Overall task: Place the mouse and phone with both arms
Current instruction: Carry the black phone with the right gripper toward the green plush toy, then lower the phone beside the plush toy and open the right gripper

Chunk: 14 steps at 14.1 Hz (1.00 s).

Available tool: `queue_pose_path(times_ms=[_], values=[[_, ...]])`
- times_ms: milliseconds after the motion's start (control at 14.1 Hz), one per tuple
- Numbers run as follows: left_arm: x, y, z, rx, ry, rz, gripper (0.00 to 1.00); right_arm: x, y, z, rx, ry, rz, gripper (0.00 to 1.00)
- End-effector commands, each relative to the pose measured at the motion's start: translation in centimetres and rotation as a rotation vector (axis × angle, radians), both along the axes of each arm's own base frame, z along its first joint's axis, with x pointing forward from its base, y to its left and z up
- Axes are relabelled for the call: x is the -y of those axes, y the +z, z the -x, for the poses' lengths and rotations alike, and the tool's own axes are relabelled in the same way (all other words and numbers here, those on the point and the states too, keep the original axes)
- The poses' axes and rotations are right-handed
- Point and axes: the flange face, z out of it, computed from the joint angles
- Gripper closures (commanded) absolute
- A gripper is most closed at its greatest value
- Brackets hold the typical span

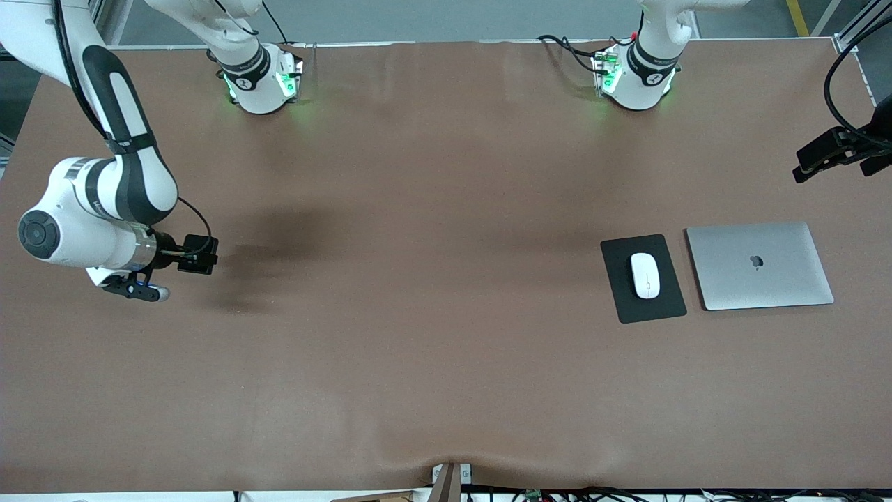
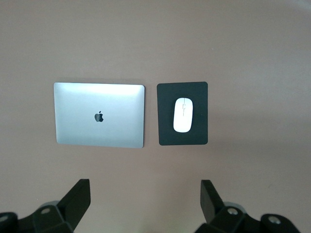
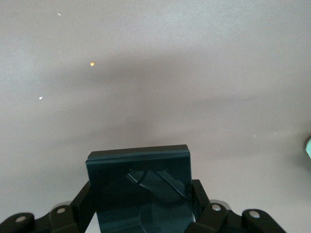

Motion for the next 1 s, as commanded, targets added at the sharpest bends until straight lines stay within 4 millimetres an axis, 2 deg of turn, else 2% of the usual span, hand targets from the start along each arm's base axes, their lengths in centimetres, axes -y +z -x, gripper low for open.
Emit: queue_pose_path(times_ms=[0,214,498,712,783,925], values=[[0.1,0.1,0.0,0.012,0.010,0.022,0.00,1.5,-0.3,1.4,0.034,0.049,0.004,1.00],[0.2,0.1,0.0,0.012,0.009,0.022,0.00,3.4,-1.3,2.1,0.029,0.063,0.005,1.00],[0.4,0.1,0.1,0.010,0.006,0.022,0.00,3.6,-5.4,4.8,0.122,0.102,0.061,1.00],[0.5,0.2,0.1,0.012,0.004,0.024,0.00,5.6,-6.3,5.5,0.114,0.104,0.064,1.00],[0.5,0.2,0.1,0.012,0.004,0.024,0.00,6.4,-7.1,5.9,0.108,0.117,0.060,1.00],[0.5,0.2,0.1,0.012,0.005,0.035,0.00,6.8,-8.0,6.8,0.128,0.129,0.067,1.00]])
